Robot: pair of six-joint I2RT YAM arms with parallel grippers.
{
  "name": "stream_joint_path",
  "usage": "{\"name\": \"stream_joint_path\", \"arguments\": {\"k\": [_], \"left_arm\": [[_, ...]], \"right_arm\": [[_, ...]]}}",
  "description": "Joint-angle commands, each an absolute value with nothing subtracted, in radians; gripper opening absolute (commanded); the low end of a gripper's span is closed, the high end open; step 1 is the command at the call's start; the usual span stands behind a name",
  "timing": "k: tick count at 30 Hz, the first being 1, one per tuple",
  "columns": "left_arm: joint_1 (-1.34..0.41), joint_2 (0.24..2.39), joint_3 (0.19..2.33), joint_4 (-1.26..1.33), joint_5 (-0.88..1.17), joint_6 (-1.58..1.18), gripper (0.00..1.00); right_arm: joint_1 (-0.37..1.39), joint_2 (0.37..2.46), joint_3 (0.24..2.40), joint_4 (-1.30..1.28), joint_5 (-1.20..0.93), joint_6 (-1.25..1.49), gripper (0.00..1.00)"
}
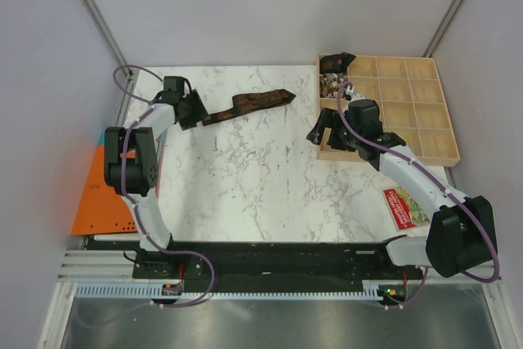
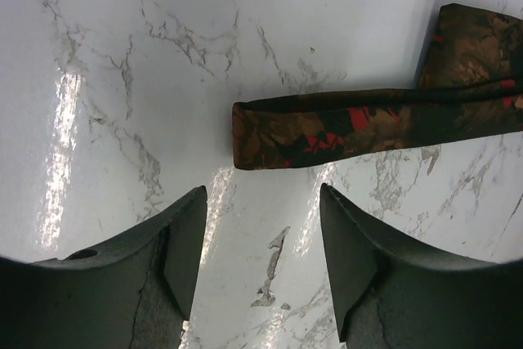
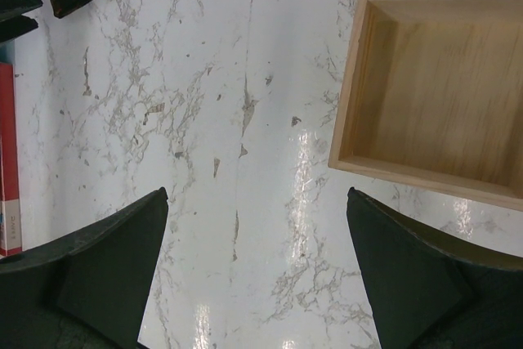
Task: Roll the ties
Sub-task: Pick up the tie at the center of the board.
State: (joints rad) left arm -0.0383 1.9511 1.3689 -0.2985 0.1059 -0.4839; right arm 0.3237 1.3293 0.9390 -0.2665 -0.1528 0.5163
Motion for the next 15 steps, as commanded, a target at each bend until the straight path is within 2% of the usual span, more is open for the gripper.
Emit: {"name": "stream_joint_path", "arguments": {"k": [1, 15], "left_arm": [[-0.035, 1.988, 1.423, -0.301, 0.083, -0.448, 0.64], [-0.035, 2.054, 1.465, -0.301, 0.066, -0.453, 0.61]], "right_arm": [[0.325, 1.328, 0.942, -0.241, -0.160, 0.494, 0.98], [0.325, 1.339, 0.934, -0.241, -0.155, 0.486, 0.98]]}}
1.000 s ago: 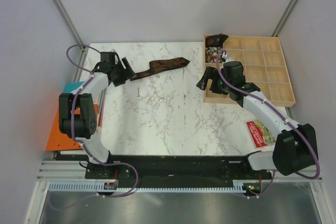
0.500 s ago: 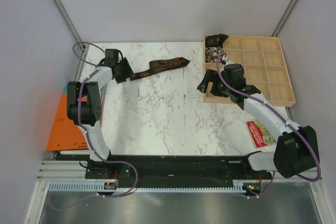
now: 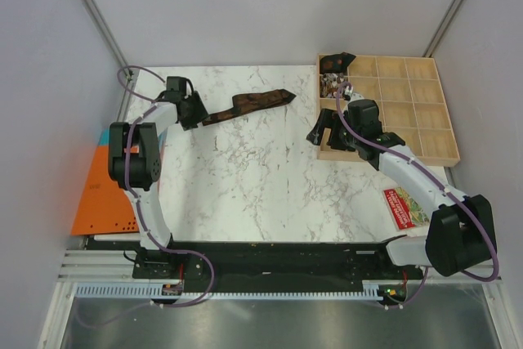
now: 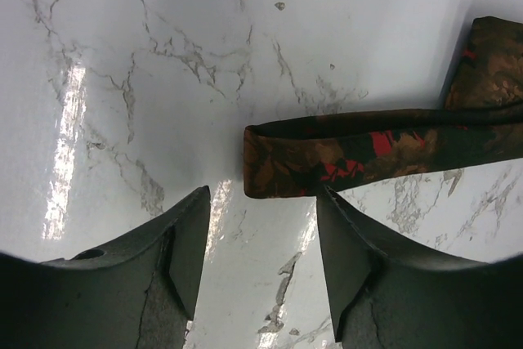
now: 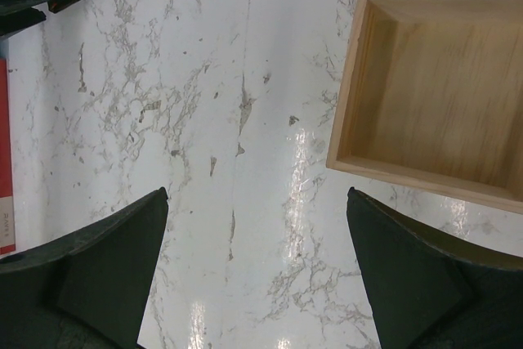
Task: Roll the ties
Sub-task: Pick up the tie at the center of the board.
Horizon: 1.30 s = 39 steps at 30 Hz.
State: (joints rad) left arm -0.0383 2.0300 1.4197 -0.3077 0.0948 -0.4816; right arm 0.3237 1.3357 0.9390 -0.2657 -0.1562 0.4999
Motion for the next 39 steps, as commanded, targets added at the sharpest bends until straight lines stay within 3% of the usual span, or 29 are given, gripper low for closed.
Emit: {"name": "stream_joint_path", "arguments": {"k": [1, 11, 21, 25, 27, 34, 39], "left_arm": [[-0.035, 2.056, 1.466, -0.301, 0.061, -0.454, 0.60], [-0.035, 2.111, 1.511, -0.301, 0.052, -0.466, 0.56], [-0.040, 2.135, 1.505, -0.299, 0.069, -0.503, 0.43], [-0.046, 2.132, 1.499, -0.299, 0.064, -0.525, 0.19], [-0.052, 2.120, 1.494, -0.298, 0.066, -0.535, 0.13], [-0.072, 1.990, 1.416, -0.333, 0.075, -0.615, 0.02], [-0.077, 1.836, 1.309, -0.385, 0.077, -0.681, 0.02]], "right_arm": [[0.327, 1.342, 0.933, -0.241, -0.153, 0.485, 0.98], [0.325, 1.356, 0.930, -0.238, -0.152, 0.476, 0.98], [0.327, 1.376, 0.930, -0.232, -0.146, 0.469, 0.98], [0.327, 1.387, 0.931, -0.226, -0.147, 0.474, 0.98], [0.327, 1.387, 0.933, -0.225, -0.152, 0.477, 0.98], [0.327, 1.402, 0.939, -0.216, -0.167, 0.526, 0.98], [0.334, 1.477, 0.982, -0.201, -0.153, 0.603, 0.96]]}}
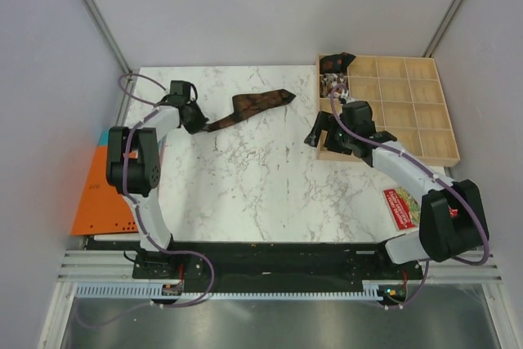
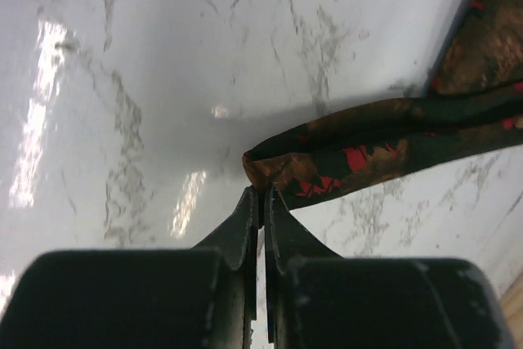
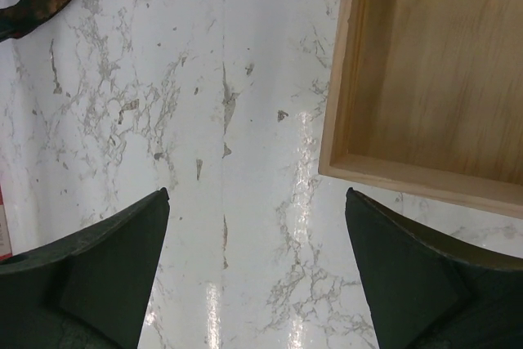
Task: Roll the ties
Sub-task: Pick up the tie at the center of the board, then flatten out the tie at the center of the board.
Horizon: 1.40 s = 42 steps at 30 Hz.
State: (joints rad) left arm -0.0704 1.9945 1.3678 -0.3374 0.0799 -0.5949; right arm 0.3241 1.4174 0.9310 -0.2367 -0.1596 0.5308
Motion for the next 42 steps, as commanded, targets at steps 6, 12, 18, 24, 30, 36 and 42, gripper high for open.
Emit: {"name": "stream_joint_path", "arguments": {"k": [6, 12, 18, 24, 30, 36, 42], "left_arm": [[-0.077, 1.655, 1.246, -0.477, 0.084, -0.716, 0.02], [-0.035, 1.522, 1.242, -0.560, 0.100, -0.730, 0.02], [0.092, 1.468, 1.296, -0.672, 0.112, -0.678, 0.02], [0.193, 1.382, 1.261, -0.753, 0.101, -0.629, 0.03], [0.323, 1.319, 1.229, -0.790, 0.158, -0.583, 0.04], [0.420, 1.292, 1.223, -0.807, 0.190, -0.555, 0.04], [0.482, 1.273, 1.223, -0.819, 0.221, -0.554, 0.04]], "right_arm": [[0.380, 1.603, 1.100, -0.186, -0.111, 0.673, 0.93], [0.417, 1.791, 1.276, -0.176, -0.090, 0.744, 0.89], [0.454, 1.948, 1.431, -0.175, -0.081, 0.793, 0.85], [0.489, 2.130, 1.633, -0.213, -0.077, 0.819, 0.84], [0.511, 2.294, 1.833, -0.255, -0.051, 0.827, 0.83], [0.515, 2.419, 1.982, -0.297, 0.047, 0.827, 0.77], [0.515, 2.564, 2.193, -0.345, 0.116, 0.831, 0.73]]}}
